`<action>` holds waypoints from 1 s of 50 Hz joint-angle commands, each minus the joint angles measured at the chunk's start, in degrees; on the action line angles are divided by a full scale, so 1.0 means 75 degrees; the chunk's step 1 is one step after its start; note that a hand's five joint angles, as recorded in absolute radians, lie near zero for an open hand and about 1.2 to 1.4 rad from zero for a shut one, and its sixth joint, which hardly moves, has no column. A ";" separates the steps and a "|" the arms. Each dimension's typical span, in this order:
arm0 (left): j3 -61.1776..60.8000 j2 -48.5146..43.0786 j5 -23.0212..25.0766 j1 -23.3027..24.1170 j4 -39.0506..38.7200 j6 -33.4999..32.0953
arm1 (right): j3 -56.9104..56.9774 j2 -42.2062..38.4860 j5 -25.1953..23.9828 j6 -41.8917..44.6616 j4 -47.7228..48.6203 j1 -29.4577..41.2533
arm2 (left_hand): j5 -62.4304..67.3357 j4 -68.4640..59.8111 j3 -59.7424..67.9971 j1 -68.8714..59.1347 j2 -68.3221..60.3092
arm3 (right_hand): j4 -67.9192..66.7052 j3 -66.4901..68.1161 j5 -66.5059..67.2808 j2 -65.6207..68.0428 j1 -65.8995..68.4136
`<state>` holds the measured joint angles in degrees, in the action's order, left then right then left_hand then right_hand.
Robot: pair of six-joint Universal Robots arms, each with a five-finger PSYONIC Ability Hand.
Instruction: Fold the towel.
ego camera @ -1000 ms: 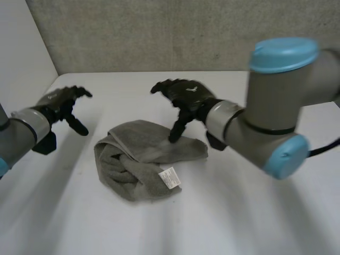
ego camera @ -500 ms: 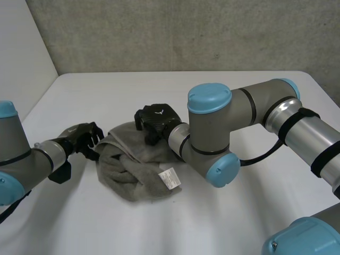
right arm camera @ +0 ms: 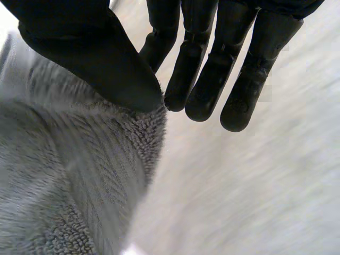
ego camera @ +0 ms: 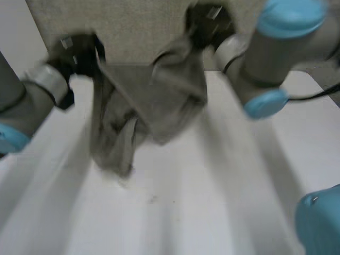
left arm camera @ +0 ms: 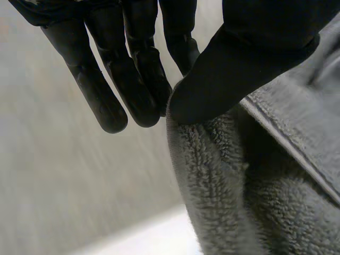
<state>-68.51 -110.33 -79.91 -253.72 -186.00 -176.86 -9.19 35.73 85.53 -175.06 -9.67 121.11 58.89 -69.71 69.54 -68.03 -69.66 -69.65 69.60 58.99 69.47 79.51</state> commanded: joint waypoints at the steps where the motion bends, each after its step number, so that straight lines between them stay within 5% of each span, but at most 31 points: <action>1: 0.0453 0.0904 -0.0830 0.0465 -0.0687 0.0389 | 0.0757 0.0789 0.0293 -0.0797 0.0609 -0.0702 | 0.1481 -0.1373 0.1395 -0.1597 -0.1379 | -0.1380 0.1387 0.1468 0.1404 0.0065; 6: -0.0638 0.1152 -0.0795 0.0958 -0.0747 0.0543 | 0.0135 0.0896 -0.0657 -0.0799 0.0175 -0.0749 | 0.1481 -0.1373 0.1395 -0.1597 -0.1379 | -0.1380 0.1387 0.1468 0.1404 0.0065; 8: -0.1595 0.1082 -0.0795 0.1320 -0.0735 0.0496 | -0.0471 0.0779 -0.1497 -0.0787 -0.0349 -0.0761 | 0.1481 -0.1373 0.1395 -0.1597 -0.1379 | -0.1380 0.1387 0.1468 0.1404 0.0065; 12: -0.2474 0.0942 -0.0795 0.1730 -0.0747 0.0472 | -0.1011 0.0511 -0.1956 -0.0647 -0.0772 -0.0761 | 0.1481 -0.1373 0.1395 -0.1597 -0.1379 | -0.1380 0.1387 0.1468 0.1404 0.0065; 23: -0.3837 -0.0102 -0.0819 0.2808 -0.0315 0.0566 | -0.1845 -0.0370 -0.1958 0.1063 -0.2776 -0.0901 | 0.1481 -0.1373 0.1395 -0.1597 -0.1379 | -0.1380 0.1387 0.1468 0.1404 0.0065; 36: -0.3873 -0.0079 -0.0713 0.4439 0.0085 0.0824 | -0.2959 0.0661 -0.2146 0.1217 -0.3047 -0.1488 | 0.1481 -0.1373 0.1395 -0.1597 -0.1379 | -0.1380 0.1387 0.1468 0.1404 0.0065; 41: -0.3674 -0.0149 -0.0572 0.4638 0.0038 0.1246 | -0.3146 0.0966 -0.2204 0.1264 -0.3035 -0.1488 | 0.0071 0.0037 -0.0015 -0.0187 0.0031 | -0.1380 0.1387 0.1468 0.1404 0.0065; 44: -0.3521 -0.0301 -0.0549 0.4650 0.0038 0.1351 | -0.3287 0.1095 -0.2298 0.1428 -0.3035 -0.1546 | -0.2194 0.2303 -0.2281 0.2079 0.2296 | -0.1380 0.1387 0.1468 0.1404 0.0065; 46: -0.3300 -0.0441 -0.0561 0.4557 0.0038 0.1316 | -0.3427 0.1188 -0.2286 0.1684 -0.3024 -0.1616 | -0.5319 0.5428 -0.5406 0.5204 0.5422 | -0.1380 0.1387 0.1468 0.1404 0.0065; 50: -0.3124 -0.0465 -0.0630 0.4230 0.0027 0.1305 | -0.3614 0.1282 -0.2263 0.1872 -0.3035 -0.1663 | -0.6787 0.6895 -0.6873 0.6671 0.6889 | -0.1380 0.1387 0.1468 0.1404 0.0065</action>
<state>-94.21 -112.90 -84.10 -219.00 -185.71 -166.95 -34.44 44.39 68.44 -163.49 -32.37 109.23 23.42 -33.27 33.35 -32.84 -32.69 -69.68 69.60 59.31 69.48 79.71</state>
